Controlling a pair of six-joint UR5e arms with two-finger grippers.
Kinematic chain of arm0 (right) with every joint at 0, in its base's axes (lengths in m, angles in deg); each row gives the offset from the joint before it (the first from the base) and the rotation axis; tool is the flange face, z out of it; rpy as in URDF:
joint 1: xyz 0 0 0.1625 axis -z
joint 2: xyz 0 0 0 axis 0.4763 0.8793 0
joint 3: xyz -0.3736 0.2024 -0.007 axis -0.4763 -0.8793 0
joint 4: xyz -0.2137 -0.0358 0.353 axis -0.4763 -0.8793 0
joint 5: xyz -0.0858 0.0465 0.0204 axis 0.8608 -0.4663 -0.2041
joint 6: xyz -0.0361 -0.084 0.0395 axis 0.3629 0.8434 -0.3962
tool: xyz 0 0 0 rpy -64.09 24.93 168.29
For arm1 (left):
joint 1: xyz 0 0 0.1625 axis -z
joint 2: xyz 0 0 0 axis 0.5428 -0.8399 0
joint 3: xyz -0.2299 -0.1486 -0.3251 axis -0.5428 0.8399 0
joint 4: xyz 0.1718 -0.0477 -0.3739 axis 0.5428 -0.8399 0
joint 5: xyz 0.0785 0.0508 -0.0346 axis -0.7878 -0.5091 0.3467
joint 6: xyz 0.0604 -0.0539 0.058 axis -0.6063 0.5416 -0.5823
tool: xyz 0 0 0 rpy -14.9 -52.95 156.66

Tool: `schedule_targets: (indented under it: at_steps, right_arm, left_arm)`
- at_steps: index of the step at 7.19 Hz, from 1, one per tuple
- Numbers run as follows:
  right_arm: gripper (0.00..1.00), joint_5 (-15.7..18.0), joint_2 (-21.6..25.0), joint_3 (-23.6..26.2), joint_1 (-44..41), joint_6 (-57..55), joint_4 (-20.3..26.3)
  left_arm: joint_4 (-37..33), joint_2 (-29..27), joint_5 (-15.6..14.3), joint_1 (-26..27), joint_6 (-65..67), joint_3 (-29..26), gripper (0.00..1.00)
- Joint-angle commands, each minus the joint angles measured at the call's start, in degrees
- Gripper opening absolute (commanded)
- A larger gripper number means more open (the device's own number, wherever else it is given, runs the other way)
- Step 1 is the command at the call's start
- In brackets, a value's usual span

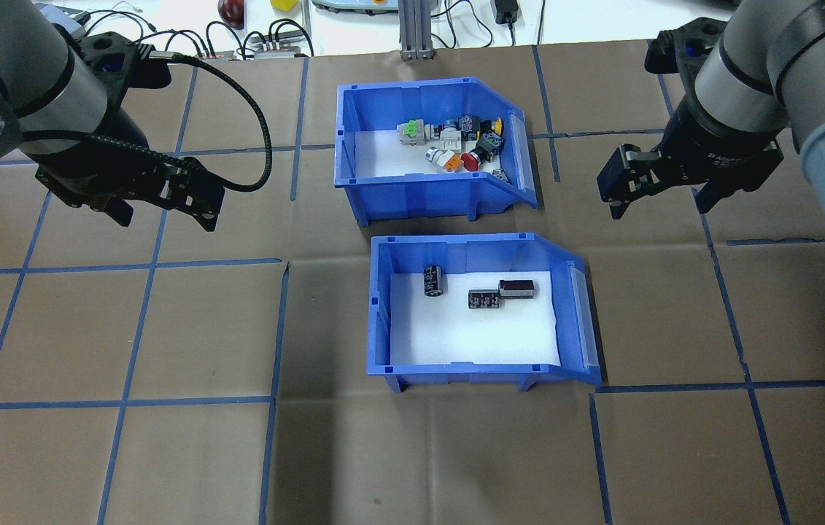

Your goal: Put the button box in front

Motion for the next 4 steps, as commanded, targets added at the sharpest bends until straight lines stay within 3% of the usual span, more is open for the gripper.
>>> schedule_targets:
  at_steps: [1, 2, 4]
  right_arm:
    - [1.0, -1.2, -4.6, -4.2, -0.4, -2.5, 1.8]
    - [1.0, -0.4, -6.2, -7.0, -0.4, -2.5, 4.7]
    - [1.0, 0.6, -7.2, -8.8, -0.4, -2.3, 5.1]
  left_arm:
    - [0.0, 0.0, -0.1, 0.0, 0.0, 0.0, 1.0]
    - [0.1, -0.2, 0.0, 0.0, 0.0, 0.0, 1.0]
    - [0.0, -0.2, 0.0, 0.1, 0.1, 0.2, 1.0]
